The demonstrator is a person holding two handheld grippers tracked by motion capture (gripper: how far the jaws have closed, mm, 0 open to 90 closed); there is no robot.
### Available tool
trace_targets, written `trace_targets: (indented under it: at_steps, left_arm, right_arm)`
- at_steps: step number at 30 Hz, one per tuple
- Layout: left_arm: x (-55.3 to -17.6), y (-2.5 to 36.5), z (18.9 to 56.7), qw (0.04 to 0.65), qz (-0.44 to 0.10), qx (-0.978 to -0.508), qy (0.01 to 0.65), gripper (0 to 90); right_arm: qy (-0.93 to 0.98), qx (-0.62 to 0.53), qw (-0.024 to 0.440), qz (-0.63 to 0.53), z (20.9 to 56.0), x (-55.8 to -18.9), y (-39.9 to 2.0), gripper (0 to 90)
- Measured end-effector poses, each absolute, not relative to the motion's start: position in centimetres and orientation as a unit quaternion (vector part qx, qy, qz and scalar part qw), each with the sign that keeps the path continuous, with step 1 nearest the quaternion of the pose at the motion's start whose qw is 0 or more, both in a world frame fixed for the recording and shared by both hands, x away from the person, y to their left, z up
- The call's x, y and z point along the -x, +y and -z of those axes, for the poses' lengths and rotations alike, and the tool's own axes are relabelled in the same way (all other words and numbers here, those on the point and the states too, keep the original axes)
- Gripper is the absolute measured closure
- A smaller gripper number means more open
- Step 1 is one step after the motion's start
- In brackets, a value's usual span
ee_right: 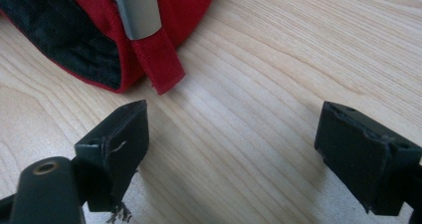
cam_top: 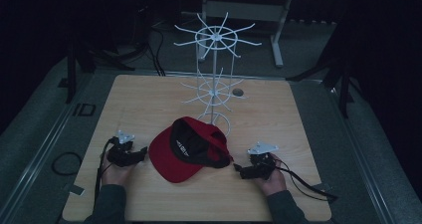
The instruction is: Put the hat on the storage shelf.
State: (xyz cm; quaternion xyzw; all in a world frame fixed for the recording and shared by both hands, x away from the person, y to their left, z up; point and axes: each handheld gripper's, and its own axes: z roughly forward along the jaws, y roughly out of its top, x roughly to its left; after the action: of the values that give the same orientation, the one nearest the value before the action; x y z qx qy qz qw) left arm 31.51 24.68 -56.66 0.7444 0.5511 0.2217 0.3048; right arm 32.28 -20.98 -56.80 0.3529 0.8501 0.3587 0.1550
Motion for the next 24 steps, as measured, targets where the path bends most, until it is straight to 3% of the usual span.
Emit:
trace_targets:
  at_steps: [9,14,24]
  left_arm:
    - [-31.8,24.7,56.4,0.296,-0.211,-0.753,0.549,37.9]
    - [-32.1,25.1,55.7,0.284,-0.197,-0.754,0.559,59.2]
    - [-31.5,25.3,51.8,0.359,-0.193,-0.738,0.538,64.0]
  right_arm:
    - [0.850,-0.352,0.154,-0.359,56.8,-32.2,-21.0,13.6]
    - [0.851,-0.352,0.155,-0.359,56.8,-32.2,-21.0,13.6]
    - [0.850,-0.352,0.155,-0.359,56.8,-32.2,-21.0,13.6]
